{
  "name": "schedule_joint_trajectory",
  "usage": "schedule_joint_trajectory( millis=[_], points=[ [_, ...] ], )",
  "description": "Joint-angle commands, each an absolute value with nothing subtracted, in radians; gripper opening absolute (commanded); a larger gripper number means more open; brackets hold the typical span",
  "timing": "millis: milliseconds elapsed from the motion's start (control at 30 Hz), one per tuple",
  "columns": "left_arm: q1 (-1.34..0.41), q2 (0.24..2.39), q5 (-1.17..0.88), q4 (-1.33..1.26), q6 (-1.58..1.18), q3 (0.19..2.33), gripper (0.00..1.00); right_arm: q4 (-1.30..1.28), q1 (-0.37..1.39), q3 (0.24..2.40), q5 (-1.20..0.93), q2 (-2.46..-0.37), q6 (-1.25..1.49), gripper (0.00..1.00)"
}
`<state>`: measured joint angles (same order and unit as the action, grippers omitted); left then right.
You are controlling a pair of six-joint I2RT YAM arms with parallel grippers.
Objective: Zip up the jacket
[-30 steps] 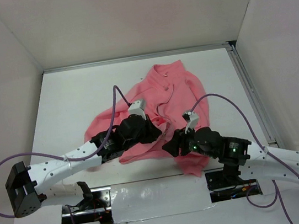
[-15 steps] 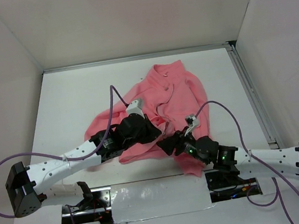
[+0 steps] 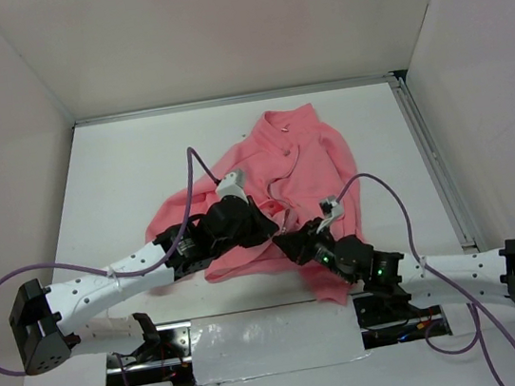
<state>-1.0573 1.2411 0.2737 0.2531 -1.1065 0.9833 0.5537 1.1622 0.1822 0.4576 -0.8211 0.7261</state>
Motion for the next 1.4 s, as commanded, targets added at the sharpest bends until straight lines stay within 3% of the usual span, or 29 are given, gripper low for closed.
schedule_joint_trajectory(
  millis=[0,133,367,500,933,1133,1367],
  points=[
    [-1.060,1.220,0.294,0.225,-1.112,0.997,0.00,0.520,1.183,0.235,0.492,-0.752,0.765,0.18],
    [-1.060,1.229,0.316,0.258,-1.111,1.000,0.00,0.227,1.195,0.311,0.488,-0.678,0.761,0.00],
    [-1.061,1.244,0.333,0.276,-1.080,0.976,0.00,-0.259,1.175,0.644,0.356,-0.741,0.716,0.00],
    [-1.060,1.223,0.331,0.236,-1.006,0.945,0.00,-0.415,1.112,0.748,0.151,-0.819,0.588,0.00],
    [-1.062,1.174,0.238,0.009,-0.697,0.847,0.00,-0.457,0.885,0.902,-0.374,-0.951,0.270,0.00],
    [-1.060,1.155,0.166,-0.129,-0.522,0.816,0.00,-0.618,0.887,0.971,-0.250,-1.031,0.219,0.00],
    [-1.060,1.183,0.140,-0.158,-0.479,0.822,0.00,-0.482,0.861,0.982,-0.413,-1.132,0.244,0.00]
  ],
)
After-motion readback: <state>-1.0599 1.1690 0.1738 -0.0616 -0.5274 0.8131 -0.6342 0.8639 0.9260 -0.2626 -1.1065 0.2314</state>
